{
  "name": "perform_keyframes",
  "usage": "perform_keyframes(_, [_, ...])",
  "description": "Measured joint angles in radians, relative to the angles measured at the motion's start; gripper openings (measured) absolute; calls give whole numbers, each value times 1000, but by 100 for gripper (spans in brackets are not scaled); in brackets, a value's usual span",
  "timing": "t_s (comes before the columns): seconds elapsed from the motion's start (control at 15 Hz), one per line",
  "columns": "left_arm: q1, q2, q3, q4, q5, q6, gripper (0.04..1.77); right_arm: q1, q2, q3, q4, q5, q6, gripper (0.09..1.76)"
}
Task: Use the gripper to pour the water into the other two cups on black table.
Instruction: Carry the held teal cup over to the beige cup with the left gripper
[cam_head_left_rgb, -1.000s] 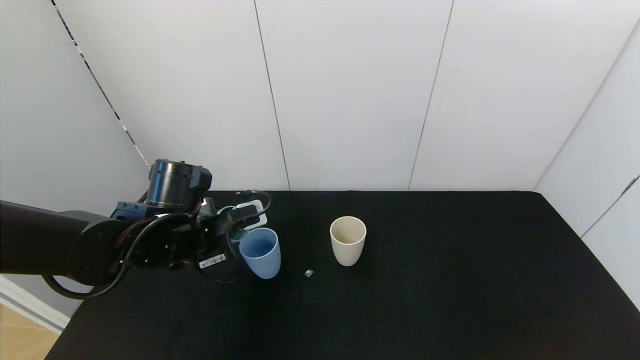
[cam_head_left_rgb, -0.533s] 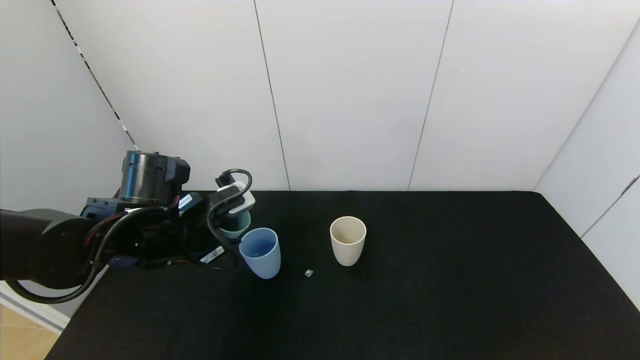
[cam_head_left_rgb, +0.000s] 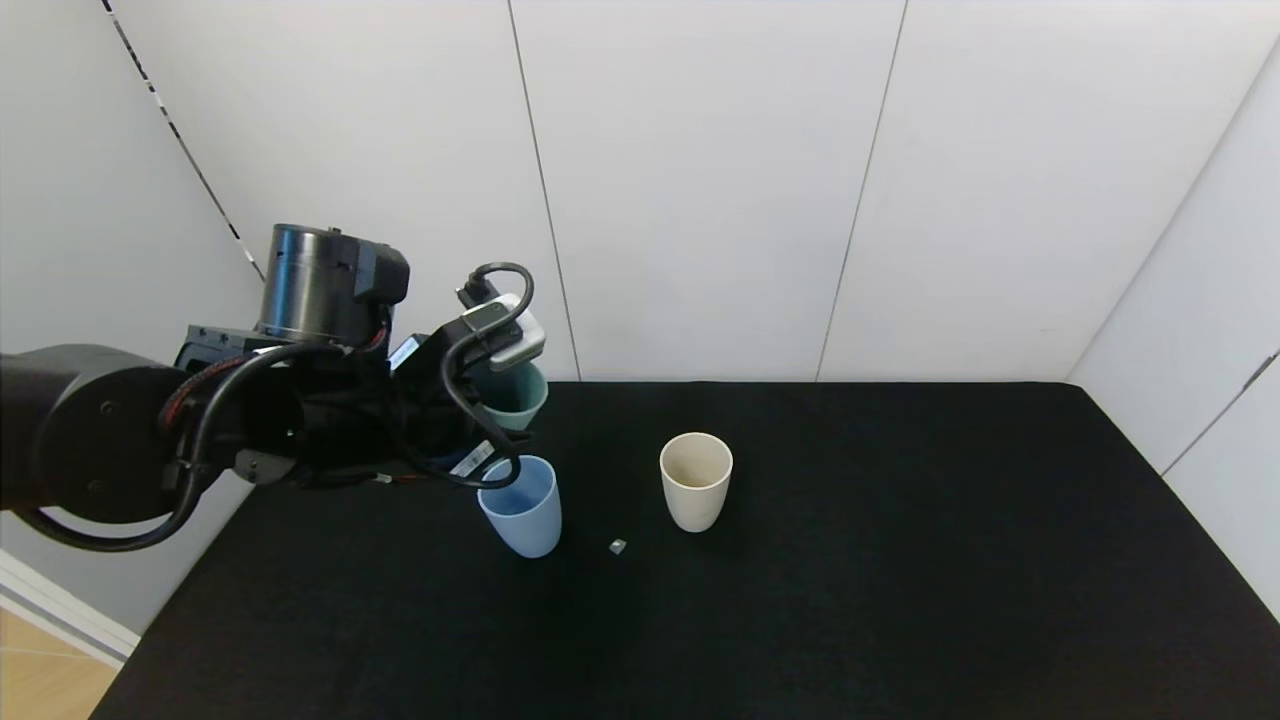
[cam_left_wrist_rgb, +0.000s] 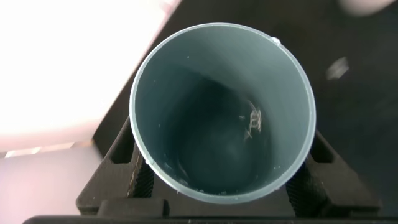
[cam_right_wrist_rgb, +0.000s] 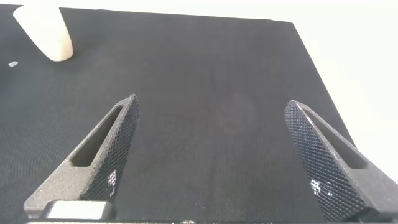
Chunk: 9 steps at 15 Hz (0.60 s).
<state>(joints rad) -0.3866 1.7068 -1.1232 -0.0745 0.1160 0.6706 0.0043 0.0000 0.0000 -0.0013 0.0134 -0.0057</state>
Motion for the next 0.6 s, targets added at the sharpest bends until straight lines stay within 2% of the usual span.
perform_keyframes(0.27, [-105, 77, -126, 10, 11, -86, 116, 0, 0, 0, 0, 0, 0, 171])
perform_keyframes(0.47, [-154, 161, -209, 15, 29, -96, 116, 0, 0, 0, 0, 0, 0, 171])
perform_keyframes(0.6, [-176, 219, -254, 18, 66, -92, 116, 0, 0, 0, 0, 0, 0, 171])
